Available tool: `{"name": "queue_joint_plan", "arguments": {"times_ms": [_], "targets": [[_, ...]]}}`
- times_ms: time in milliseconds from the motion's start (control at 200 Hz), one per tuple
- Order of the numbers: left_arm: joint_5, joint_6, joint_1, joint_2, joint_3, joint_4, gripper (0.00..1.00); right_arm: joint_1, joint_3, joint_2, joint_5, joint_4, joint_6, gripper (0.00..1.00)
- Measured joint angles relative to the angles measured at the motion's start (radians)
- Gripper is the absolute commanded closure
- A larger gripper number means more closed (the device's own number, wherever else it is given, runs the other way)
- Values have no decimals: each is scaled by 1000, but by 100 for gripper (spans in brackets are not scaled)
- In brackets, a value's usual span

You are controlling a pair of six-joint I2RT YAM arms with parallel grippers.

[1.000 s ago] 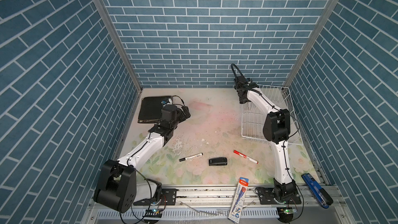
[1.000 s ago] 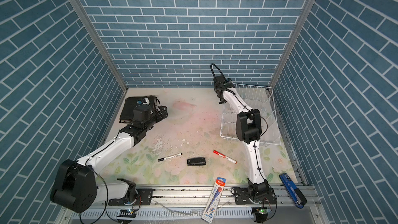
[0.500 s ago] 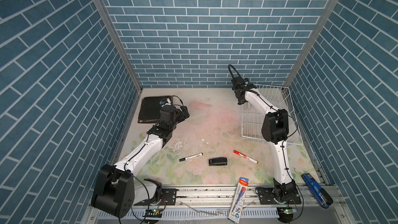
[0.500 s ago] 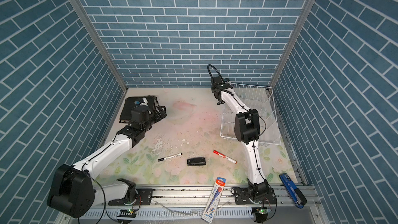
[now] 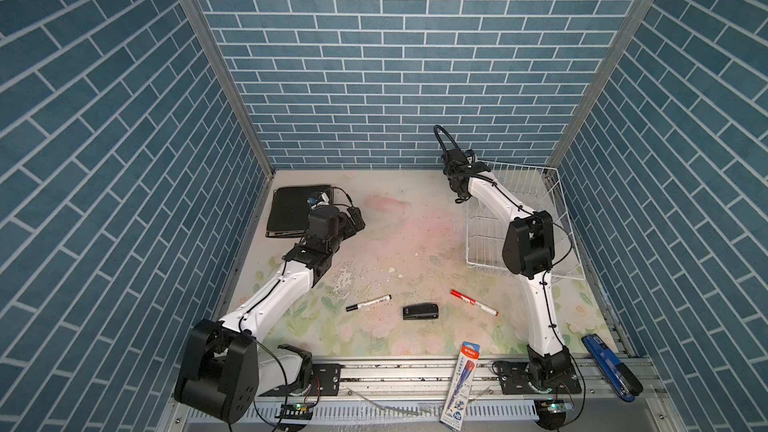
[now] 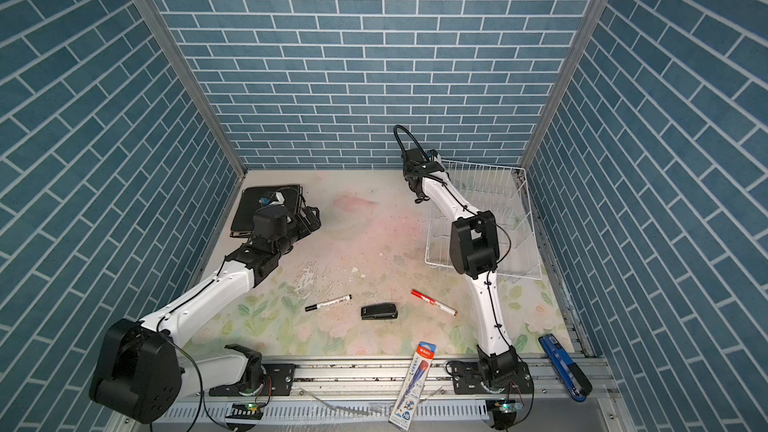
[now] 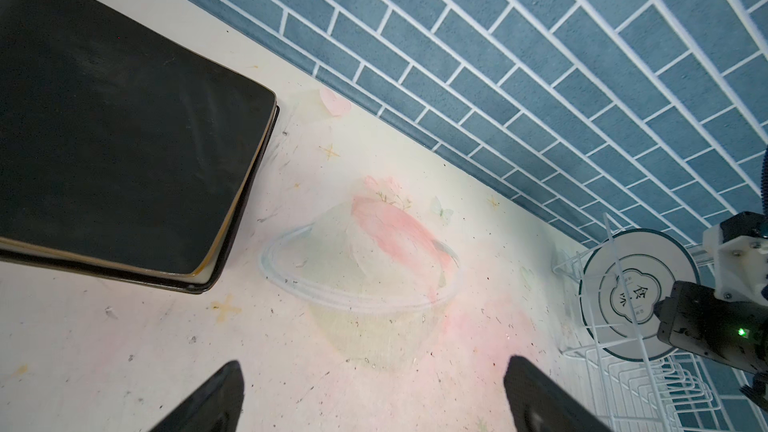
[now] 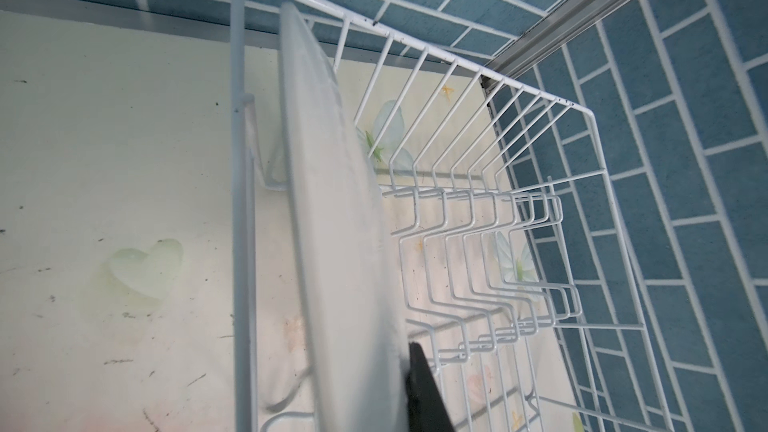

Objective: Unload the plates from the dish rack
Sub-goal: 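Close the right gripper on the white plate's rim and lift it from the rack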

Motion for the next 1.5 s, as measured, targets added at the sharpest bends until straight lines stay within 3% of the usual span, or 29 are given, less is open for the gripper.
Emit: {"name": "queue_joint_plan", "arguments": {"times_ms": [475, 1501], "targets": [[-5, -15, 0, -35, -19, -2, 0, 12, -13, -13, 21, 13, -11, 100], [-11, -44, 0, -64, -26, -47, 0, 48, -181, -273, 39, 105, -13, 100]]}}
